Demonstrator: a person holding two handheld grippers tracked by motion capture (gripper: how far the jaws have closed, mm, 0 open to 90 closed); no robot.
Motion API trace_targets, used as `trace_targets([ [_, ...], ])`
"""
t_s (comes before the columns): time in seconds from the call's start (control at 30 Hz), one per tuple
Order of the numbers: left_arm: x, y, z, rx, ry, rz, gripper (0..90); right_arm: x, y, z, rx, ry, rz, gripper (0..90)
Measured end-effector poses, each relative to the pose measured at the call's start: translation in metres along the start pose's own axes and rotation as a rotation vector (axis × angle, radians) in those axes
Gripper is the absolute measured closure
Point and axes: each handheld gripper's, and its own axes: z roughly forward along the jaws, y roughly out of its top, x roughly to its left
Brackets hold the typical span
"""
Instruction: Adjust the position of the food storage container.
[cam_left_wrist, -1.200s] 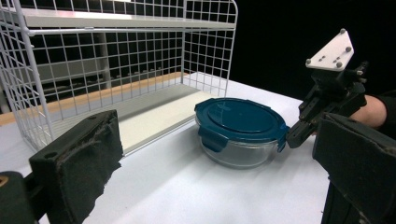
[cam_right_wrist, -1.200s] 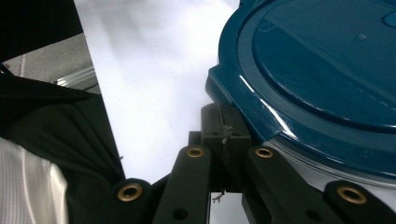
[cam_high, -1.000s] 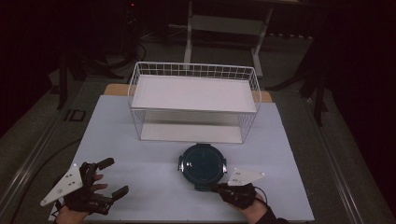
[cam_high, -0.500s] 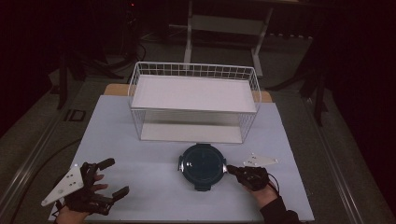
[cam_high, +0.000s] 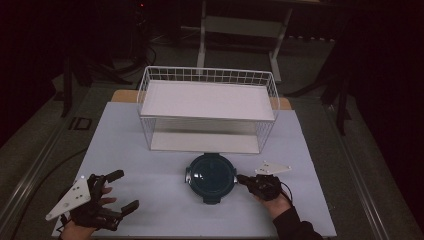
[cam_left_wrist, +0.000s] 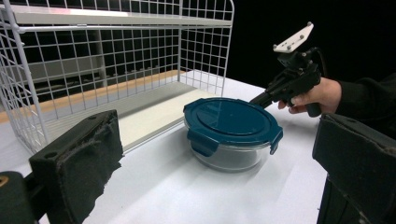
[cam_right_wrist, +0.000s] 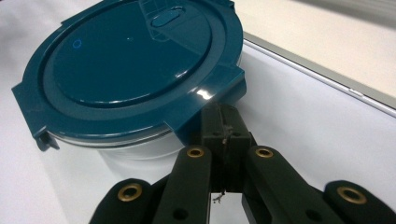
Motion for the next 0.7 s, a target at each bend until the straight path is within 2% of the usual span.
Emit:
trace_targets([
  [0.23,0.000,0.000,0.001,0.008,-0.004,0.001,1.5,0.003,0.002,0.006,-0.007,0.002,-0.002,90.0],
  [0.33,0.000,0.000,0.002,0.008,-0.004,0.002,1.5,0.006,0.005,0.009,-0.004,0.011,-0.014,90.0],
  [0.37,0.000,0.000,0.002,0.010,-0.004,0.000,1.5,0.009,0.007,0.012,-0.001,0.031,-0.024,90.0],
  [0.5,0.000,0.000,0.001,0.009,-0.005,0.004,1.5,0.012,0.009,0.017,-0.007,0.027,-0.028,90.0],
  [0.6,0.000,-0.001,0.001,0.009,-0.006,0.001,1.5,0.010,0.009,0.016,-0.021,0.039,-0.016,90.0],
  [0.63,0.000,-0.001,0.001,0.009,-0.006,-0.001,1.5,0.010,0.010,0.013,-0.032,0.023,-0.024,90.0],
  [0.7,0.000,0.000,0.001,0.009,-0.007,0.002,1.5,0.009,0.012,0.008,-0.043,0.020,-0.024,90.0],
])
